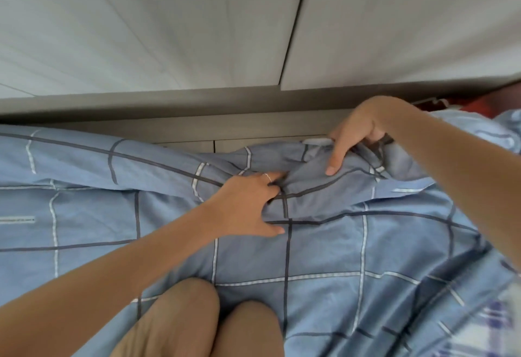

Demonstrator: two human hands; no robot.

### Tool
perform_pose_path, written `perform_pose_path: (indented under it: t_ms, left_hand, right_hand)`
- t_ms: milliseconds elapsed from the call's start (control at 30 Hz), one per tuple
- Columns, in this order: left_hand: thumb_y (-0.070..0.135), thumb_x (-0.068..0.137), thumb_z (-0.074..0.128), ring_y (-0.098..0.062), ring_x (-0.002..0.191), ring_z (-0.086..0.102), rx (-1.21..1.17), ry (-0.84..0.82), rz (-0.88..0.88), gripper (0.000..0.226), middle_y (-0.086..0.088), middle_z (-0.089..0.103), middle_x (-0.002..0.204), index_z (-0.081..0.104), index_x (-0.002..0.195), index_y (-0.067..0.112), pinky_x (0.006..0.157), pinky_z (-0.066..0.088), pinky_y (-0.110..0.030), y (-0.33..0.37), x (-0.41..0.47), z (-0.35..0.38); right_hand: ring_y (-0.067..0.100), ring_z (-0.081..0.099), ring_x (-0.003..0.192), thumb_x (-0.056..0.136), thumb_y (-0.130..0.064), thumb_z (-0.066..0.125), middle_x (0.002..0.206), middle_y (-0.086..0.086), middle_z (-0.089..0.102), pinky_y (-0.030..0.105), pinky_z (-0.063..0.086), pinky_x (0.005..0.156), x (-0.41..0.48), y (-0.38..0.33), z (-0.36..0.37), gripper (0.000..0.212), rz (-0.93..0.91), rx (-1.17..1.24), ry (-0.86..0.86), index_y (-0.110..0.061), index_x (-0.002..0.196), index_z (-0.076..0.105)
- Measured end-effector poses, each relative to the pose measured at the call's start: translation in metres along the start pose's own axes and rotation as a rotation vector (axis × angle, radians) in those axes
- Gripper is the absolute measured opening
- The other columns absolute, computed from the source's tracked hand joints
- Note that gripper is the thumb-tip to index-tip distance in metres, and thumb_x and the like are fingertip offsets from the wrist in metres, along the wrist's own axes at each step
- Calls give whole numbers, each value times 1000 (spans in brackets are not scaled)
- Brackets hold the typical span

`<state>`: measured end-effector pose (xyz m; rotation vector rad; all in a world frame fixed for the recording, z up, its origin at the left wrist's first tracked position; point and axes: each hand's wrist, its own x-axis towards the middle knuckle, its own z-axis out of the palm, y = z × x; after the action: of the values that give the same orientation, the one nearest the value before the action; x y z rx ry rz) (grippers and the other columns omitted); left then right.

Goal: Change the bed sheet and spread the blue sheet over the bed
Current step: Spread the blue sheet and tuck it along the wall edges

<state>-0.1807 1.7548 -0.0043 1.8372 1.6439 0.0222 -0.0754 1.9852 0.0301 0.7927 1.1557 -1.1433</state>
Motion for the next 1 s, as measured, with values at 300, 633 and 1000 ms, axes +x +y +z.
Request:
perform_pose_path:
  t_ms: [300,633,1000]
  left_hand:
    - [69,73,62,-12,70,53,-148,-181,46,58,3,56,82,63,78,12,65,45,-29,-3,24,-5]
    - [80,67,50,-7,87,58,-470,-235,-1,65,8,61,96,63,94,22,82,50,-34,-6,21,5]
    - [37,100,40,-17,98,55,-684,-303,-262,33,-6,56,125,44,128,21,80,44,-28,77,112,3]
  right_hand:
    - [25,62,74,75,-30,61,85,9,68,36,50,72,-27,56,-36,20,11,-531,776,-14,87,63]
    - [24,52,66,92,-39,46,65,7,59,38,43,83,-17,84,-24,35,58,20,718,-17,67,56]
    - [27,58,102,91,-46,55,117,13,60,31,45,88,-26,92,-6,53,382,-337,502,-6,126,55]
